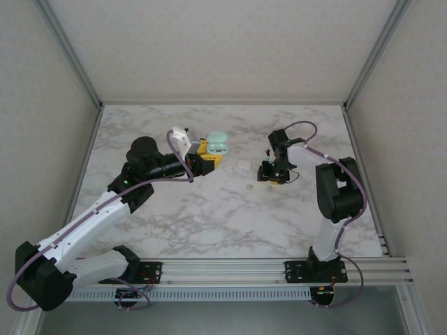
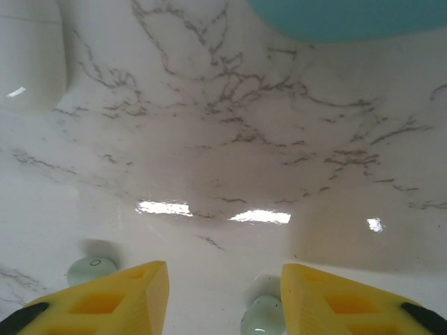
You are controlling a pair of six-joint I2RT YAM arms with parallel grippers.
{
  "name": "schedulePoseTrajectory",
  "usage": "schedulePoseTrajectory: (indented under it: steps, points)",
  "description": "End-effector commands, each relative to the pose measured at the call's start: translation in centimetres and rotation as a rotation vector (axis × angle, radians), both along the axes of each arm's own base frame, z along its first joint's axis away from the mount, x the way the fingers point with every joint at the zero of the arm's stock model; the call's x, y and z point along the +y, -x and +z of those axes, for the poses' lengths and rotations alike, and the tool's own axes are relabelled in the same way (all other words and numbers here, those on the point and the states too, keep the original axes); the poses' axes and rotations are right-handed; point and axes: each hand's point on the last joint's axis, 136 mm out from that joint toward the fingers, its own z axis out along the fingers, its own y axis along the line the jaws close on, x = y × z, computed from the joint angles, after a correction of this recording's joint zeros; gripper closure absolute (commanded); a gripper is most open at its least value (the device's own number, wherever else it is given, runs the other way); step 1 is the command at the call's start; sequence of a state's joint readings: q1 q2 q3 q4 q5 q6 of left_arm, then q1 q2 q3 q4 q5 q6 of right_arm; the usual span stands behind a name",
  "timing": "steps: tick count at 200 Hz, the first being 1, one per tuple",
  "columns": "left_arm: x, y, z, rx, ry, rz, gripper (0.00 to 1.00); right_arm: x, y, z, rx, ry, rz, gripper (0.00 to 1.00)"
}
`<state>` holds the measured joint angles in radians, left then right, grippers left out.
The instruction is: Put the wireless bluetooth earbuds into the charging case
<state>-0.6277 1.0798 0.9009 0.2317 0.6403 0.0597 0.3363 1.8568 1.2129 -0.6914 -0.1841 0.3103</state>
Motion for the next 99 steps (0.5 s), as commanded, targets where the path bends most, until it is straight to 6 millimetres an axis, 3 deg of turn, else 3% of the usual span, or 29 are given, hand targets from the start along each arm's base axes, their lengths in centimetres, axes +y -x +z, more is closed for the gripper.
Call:
schedulePoseTrajectory:
  steps: [1, 55, 99]
  points:
    - [0.3, 0.4, 0.6, -0.031, 0.006, 0.01, 0.73, -0.3, 0.9, -0.2, 0.033, 0.0, 0.018, 0.56]
    - [0.3, 0.4, 0.5, -0.032, 0.004, 0.008, 0.73, -0.8, 3.5, -0.1, 0.078, -0.007, 0.03, 0.56]
    - [0.2, 0.5, 0.6, -0.032, 0.005, 0.005, 0.73, -0.6, 5.0, 1.1, 0.084, -0.048, 0.02, 0.56]
